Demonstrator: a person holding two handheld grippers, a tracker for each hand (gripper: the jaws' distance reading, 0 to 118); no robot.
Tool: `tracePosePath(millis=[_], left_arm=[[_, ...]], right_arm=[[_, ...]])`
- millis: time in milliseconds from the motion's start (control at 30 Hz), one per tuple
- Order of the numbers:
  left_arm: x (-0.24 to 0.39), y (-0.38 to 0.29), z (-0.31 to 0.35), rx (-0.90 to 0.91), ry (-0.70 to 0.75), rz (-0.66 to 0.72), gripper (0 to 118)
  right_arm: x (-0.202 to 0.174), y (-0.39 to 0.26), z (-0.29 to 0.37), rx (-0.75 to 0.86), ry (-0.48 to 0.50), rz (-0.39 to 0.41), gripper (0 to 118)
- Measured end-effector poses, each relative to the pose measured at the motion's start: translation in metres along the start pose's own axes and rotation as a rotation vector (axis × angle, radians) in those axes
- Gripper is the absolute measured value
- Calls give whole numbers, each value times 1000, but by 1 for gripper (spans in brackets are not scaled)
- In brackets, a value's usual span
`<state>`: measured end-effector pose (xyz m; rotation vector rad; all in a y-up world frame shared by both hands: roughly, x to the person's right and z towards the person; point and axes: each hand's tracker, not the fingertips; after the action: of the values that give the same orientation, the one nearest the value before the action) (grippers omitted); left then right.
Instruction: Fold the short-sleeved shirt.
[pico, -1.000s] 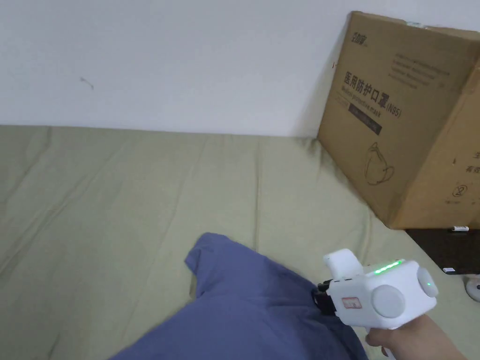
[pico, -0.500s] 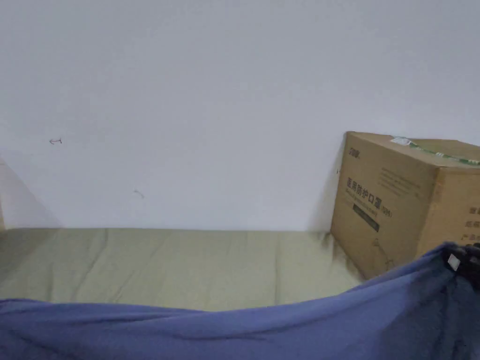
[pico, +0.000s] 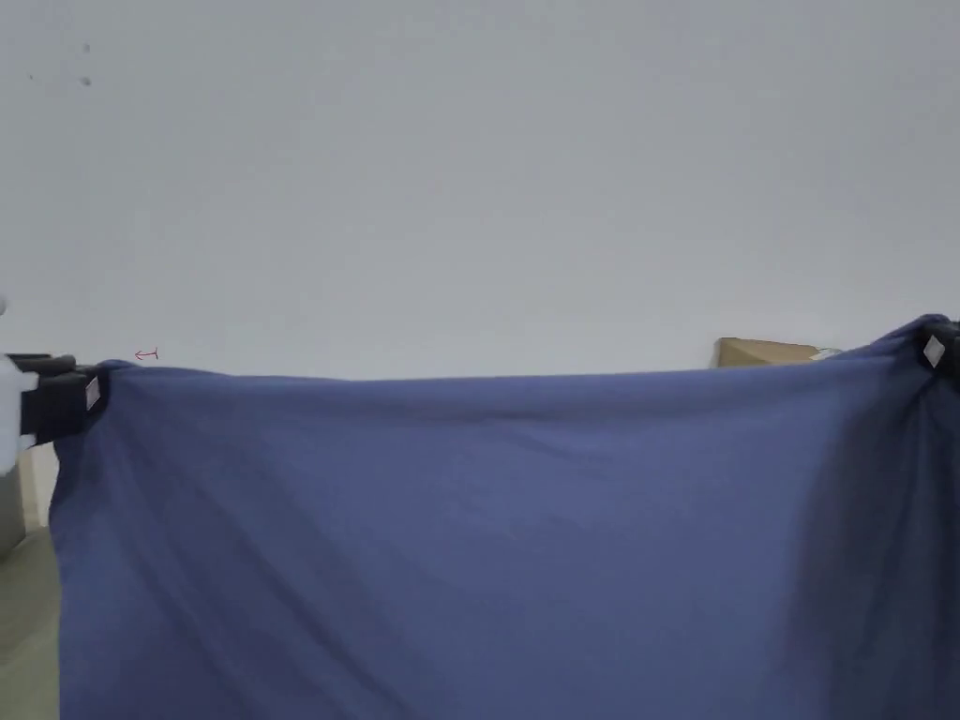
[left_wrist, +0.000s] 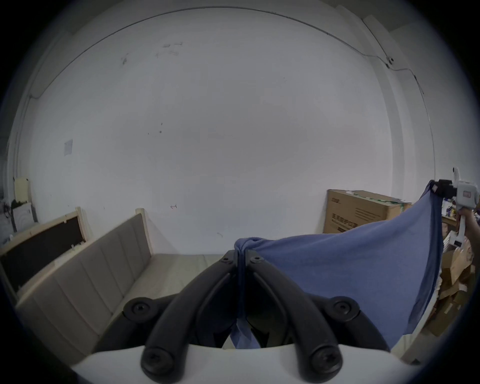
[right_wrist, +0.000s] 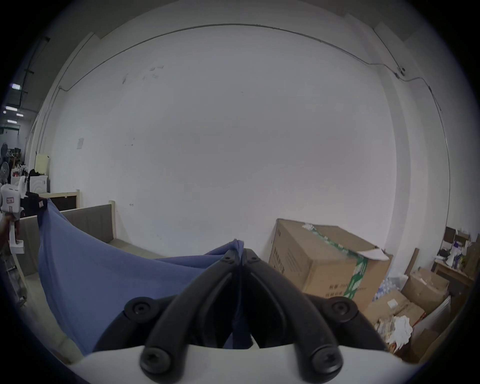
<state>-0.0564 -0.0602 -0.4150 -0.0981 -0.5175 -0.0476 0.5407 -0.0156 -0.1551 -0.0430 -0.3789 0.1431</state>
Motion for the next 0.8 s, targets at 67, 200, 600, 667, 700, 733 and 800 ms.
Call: tracePosePath(millis=[67,200,600,667,700,733,800], left_arm=[[-6,10,-35,-3,29,-27,3],[-17,32,-88,1,63,-8,3],[-22,18,-148,17,150,-11,3],[-21,0,-156,-18,143,-35,3],[-25,-10,-162,-51,145,-55,3],[-25,-21,-164,-58,145,-51,3],[-24,-46,-164,-86,135,-36,3]], right_arm=[[-3,6,-35,-7,-14,2,0],[-16,18,-91,13,-29,6,0],[-26,-3,-184,52,-1,1,0],[-28,-21,-189,17,1,42,0],[-29,-32,-191,9,7,47,0],[-32,-42,-183,6,19,37,0],[-31,-66,-181,-13,48,17,0]])
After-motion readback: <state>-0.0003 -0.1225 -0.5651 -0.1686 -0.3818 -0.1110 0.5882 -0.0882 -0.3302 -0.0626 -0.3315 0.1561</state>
